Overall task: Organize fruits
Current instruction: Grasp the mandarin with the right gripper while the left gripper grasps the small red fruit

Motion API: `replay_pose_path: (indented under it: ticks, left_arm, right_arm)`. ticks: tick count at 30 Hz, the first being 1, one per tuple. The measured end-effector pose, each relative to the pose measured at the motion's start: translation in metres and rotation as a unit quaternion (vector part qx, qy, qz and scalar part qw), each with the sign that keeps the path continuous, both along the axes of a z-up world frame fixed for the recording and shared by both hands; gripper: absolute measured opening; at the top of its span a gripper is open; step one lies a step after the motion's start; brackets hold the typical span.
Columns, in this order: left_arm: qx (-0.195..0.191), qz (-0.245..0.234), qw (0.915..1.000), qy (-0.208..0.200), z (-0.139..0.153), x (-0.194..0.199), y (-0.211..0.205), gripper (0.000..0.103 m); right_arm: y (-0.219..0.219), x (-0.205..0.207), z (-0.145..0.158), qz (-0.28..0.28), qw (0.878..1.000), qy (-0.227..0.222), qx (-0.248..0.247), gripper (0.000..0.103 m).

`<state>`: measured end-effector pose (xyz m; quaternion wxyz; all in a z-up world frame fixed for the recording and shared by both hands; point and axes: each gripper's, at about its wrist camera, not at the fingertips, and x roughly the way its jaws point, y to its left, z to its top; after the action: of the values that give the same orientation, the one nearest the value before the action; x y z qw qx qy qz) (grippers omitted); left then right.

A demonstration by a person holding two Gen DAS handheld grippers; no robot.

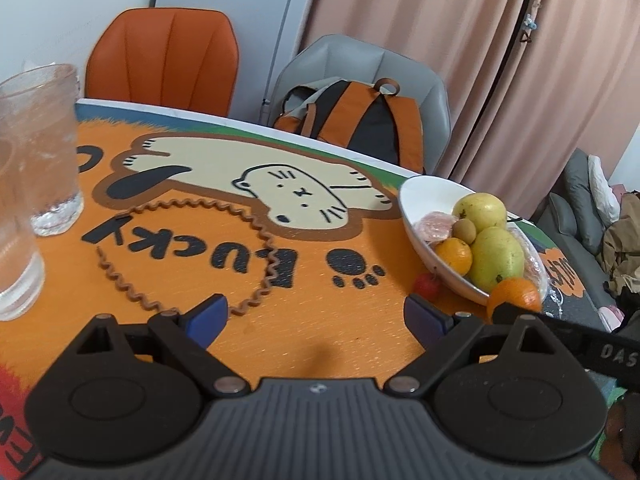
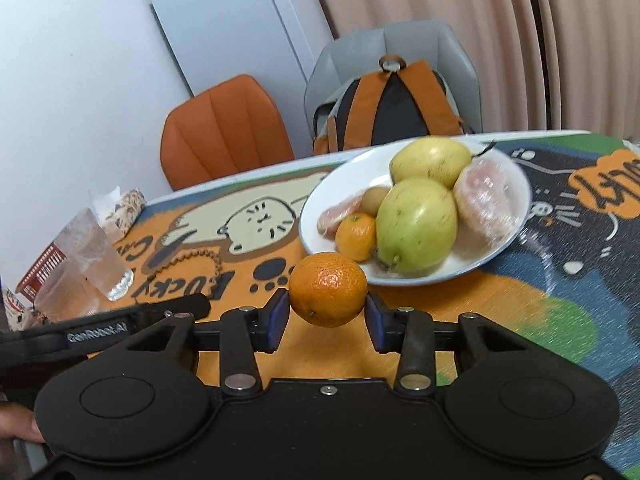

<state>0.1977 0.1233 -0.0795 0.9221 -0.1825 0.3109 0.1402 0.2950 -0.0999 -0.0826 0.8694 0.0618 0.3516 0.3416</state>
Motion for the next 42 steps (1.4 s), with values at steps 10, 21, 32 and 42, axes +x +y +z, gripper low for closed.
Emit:
replay_pose_path:
  ticks: [10, 21, 32, 42]
  left_arm:
    - [0.010, -0.014, 0.9999, -0.001, 0.003, 0.018, -0.016, 0.094]
    - [0.034, -0.039, 0.9987, 0.002, -0.003, 0.040, -0.038, 0.093]
    - [0.057, -0.062, 0.9965, 0.009, -0.019, 0.063, -0.054, 0.083]
    - [0.090, -0.081, 0.9926, 0.012, -0.033, 0.084, -0.070, 0.061]
  right_arm:
    - [-0.023, 0.014, 0.014, -0.012, 1.000, -0.020, 0.013, 0.039]
    - [-0.047, 0.034, 0.005, -0.033, 0.999, -0.019, 0.030, 0.039]
    - [-0.058, 0.042, -0.007, -0.041, 0.998, -0.008, 0.039, 0.039]
    - [-0.064, 0.048, -0.014, -0.048, 0.998, -0.003, 0.034, 0.039]
